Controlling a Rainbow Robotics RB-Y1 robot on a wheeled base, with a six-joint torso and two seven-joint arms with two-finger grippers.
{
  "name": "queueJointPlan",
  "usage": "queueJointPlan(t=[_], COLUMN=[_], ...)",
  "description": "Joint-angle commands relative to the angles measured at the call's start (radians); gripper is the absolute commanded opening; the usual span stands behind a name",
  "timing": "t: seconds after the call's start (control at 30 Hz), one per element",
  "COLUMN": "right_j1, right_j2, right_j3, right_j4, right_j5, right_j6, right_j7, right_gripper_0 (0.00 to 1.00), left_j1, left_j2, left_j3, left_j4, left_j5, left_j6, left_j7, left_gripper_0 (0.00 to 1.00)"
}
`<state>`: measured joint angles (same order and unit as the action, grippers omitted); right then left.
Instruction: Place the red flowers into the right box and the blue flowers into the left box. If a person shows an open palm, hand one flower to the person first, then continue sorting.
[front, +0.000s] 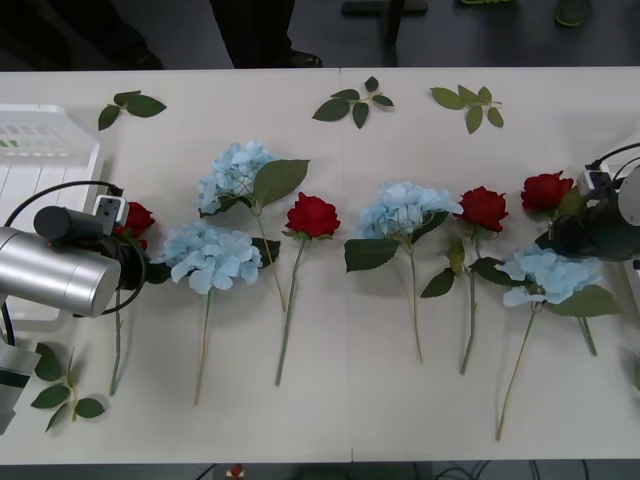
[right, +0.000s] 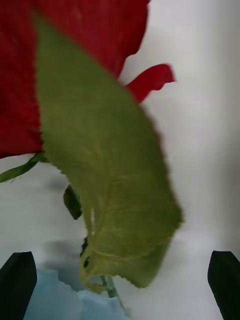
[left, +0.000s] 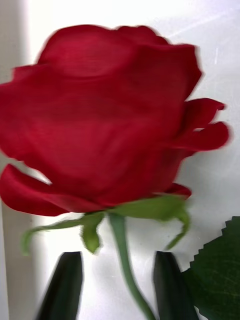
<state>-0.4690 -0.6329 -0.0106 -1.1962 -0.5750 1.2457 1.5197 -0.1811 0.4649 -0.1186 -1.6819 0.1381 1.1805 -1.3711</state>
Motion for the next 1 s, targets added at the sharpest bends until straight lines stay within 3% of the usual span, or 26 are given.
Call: queueJointPlan(t=[0.03,0.27,0.33,0.43,0.47,0.53,0.57,0.77,1.0], right_j1=[-0.017,-0.017,-0.017,-0.017,-0.016,-0.017,-0.017,-0.017,-0.017], right_j2=[0.009,0.018,0.018,0.021,0.024,0.027,0.029,0.027,-0.005], right_j3=[0.008,0.029,0.032,0.032,0.032,0.032,0.032,0.034,0.027], right_j4=[-0.005,0.026,0.030,0.032,0.032,0.033,0.033,0.032,-0.046], right_j5=[0.027,0.050,0.053,0.060,0.060,0.058,0.058,0.058,0.055], right_j6=[-0.015,-0.052,-0.061,-0.061,-0.061,-0.061,-0.061,-0.063,-0.015], right_j7=[-0.036,-0.046,-0.049,-0.053,-0.055,-0.061,-0.061,-0.062,-0.052], right_gripper_0=[1.00,1.00,0.95,0.62,0.37,0.04,0.00,0.00,0.00], left_j1=[-0.020,-0.020,-0.020,-0.020,-0.020,-0.020,-0.020,-0.020,-0.018], left_j2=[0.001,0.003,0.001,0.014,0.017,0.021,0.021,0.021,0.021], left_j3=[0.004,0.004,0.004,0.017,0.033,0.066,0.086,0.221,0.315], left_j4=[-0.002,-0.001,-0.013,-0.091,-0.134,-0.219,-0.259,-0.496,-0.639], left_j5=[-0.005,0.000,0.002,0.017,0.041,0.095,0.117,0.268,0.494], left_j6=[-0.007,-0.007,-0.005,0.067,0.106,0.194,0.234,0.449,0.416], left_j7=[-0.014,-0.011,-0.010,-0.008,-0.008,-0.008,-0.008,-0.006,-0.020], left_gripper_0=[0.00,0.00,0.00,0.00,0.00,0.00,0.00,0.00,0.00])
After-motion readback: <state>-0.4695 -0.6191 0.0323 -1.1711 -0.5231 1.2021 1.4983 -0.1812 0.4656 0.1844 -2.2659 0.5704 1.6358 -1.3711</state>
